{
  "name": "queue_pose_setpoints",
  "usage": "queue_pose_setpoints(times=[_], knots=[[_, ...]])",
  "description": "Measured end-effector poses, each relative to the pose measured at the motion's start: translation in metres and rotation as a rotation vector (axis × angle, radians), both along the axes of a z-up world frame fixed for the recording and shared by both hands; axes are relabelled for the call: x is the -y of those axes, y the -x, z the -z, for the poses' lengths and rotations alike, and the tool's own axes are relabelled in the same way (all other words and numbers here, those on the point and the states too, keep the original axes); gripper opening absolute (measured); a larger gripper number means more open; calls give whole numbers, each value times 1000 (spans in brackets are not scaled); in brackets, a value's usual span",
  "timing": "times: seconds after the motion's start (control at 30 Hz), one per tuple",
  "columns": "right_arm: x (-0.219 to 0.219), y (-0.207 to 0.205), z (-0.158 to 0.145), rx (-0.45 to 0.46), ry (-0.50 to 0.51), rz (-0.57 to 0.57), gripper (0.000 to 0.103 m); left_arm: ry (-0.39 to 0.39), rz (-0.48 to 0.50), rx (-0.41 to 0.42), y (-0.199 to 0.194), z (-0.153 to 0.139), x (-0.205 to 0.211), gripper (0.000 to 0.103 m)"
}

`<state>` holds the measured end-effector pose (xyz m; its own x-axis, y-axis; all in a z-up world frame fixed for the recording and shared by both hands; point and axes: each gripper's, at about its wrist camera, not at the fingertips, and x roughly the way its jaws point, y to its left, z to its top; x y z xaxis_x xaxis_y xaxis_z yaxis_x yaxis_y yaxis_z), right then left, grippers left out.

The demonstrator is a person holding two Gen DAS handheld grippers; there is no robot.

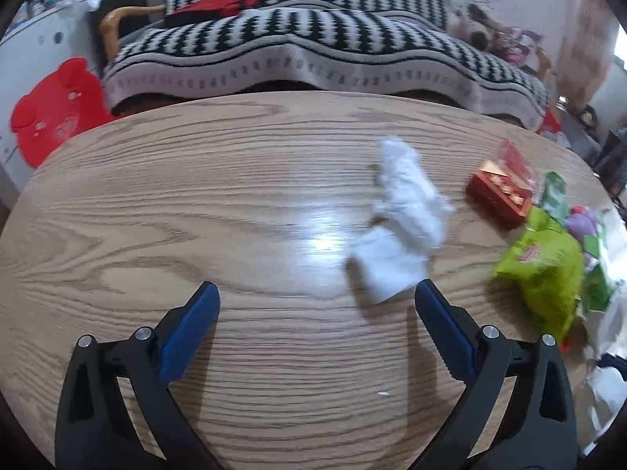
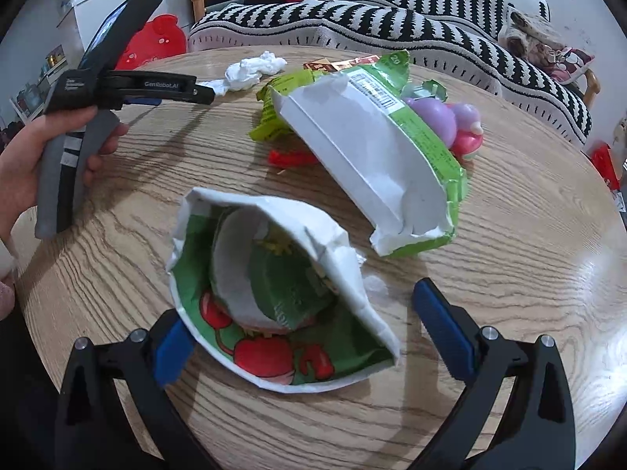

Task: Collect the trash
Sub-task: 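Grasp the white tissue with the left gripper while the right gripper grasps the white-green snack bag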

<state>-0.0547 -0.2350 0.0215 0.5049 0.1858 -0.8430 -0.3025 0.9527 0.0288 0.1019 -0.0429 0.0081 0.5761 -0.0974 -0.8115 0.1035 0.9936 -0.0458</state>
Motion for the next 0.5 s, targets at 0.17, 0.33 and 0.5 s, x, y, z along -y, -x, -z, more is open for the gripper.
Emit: queue_pose_setpoints(times=[0.17,0.33,0.5], knots=[[1,-2,-1,-5,2,10,98,-62,94,1,-15,4,25,97],[0,-2,-8,9,-8,32,65,-66,108,54,-22,-3,26,2],[6,-4,-9,15,-21,65,64,-27,114,24,-16,-5,25,2]])
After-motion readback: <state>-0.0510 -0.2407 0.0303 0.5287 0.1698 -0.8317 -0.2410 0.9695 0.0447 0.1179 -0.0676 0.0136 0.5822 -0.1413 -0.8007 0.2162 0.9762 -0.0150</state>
